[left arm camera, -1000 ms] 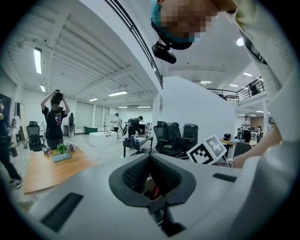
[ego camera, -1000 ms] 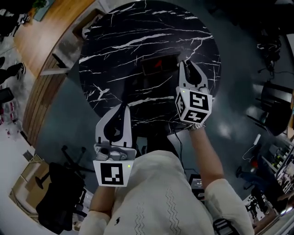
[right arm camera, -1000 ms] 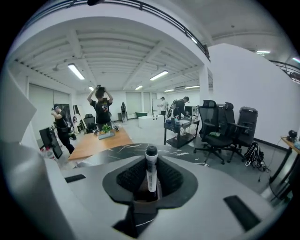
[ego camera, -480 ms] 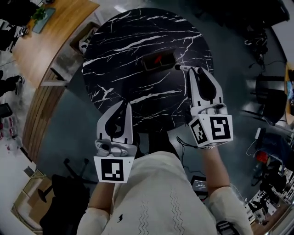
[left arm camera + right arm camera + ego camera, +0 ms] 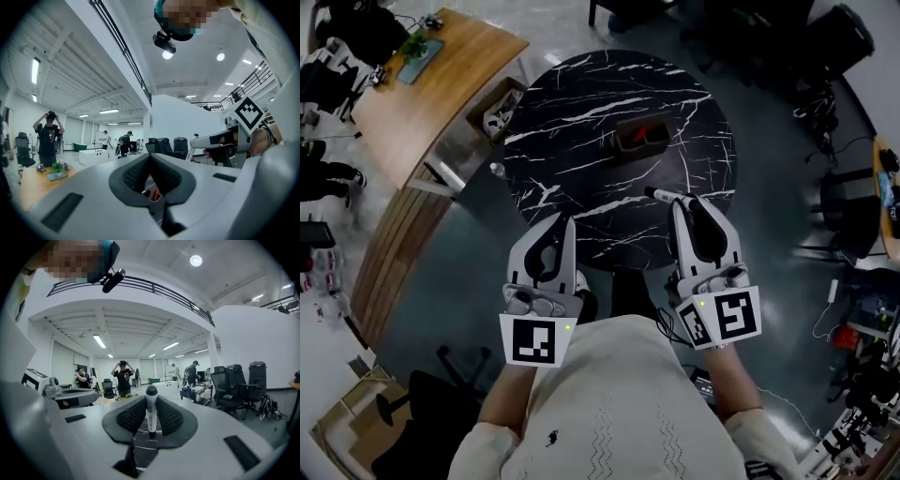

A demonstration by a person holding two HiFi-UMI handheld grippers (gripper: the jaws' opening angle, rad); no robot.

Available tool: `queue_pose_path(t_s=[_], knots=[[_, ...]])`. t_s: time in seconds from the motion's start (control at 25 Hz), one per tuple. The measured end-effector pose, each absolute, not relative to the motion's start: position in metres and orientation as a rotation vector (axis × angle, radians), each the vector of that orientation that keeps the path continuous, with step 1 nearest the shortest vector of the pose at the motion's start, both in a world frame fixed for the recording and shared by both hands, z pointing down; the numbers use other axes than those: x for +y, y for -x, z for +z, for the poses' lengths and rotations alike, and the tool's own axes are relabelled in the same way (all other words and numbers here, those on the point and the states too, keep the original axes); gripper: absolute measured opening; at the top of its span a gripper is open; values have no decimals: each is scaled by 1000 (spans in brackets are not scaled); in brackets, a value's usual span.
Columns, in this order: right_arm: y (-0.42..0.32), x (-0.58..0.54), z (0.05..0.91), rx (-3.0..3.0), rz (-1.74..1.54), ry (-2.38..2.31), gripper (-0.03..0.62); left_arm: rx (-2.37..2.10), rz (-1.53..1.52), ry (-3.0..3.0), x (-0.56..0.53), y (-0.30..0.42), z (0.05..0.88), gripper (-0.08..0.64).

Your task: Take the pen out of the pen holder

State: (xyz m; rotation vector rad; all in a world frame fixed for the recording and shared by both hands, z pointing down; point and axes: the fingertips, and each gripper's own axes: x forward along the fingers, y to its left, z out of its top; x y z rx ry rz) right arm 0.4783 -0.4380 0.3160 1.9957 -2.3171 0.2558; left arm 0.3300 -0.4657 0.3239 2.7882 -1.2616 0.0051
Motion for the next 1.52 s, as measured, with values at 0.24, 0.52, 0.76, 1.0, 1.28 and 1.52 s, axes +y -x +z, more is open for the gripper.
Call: queue_pose_path(t_s=[0.24,0.52,0.76,1.0,1.28,1.52], knots=[[-439,-399,304,-2320,244,-2029,86,-1208,-53,-2851,-433,-310,297,9],[-406,-380,293,-2323,189,-1976,86,-1088,-50,-2877,-398,-304,298,11],[-385,-373,291,-2403,171,-1820,86,-1074,-26,-2953,-400,-288,297,11],[-374,-368,289,-2498,196,-1739,86,-1057,-13,-2967,-398,-289,303,11],[-360,-376,266,-2569,113,-1787,86,-1016,-38,-2954,-398,-300,298,11],[-355,-378,267,-2575,115,-1752,86,-1033,-43,-2916,-402,-298,299,11]])
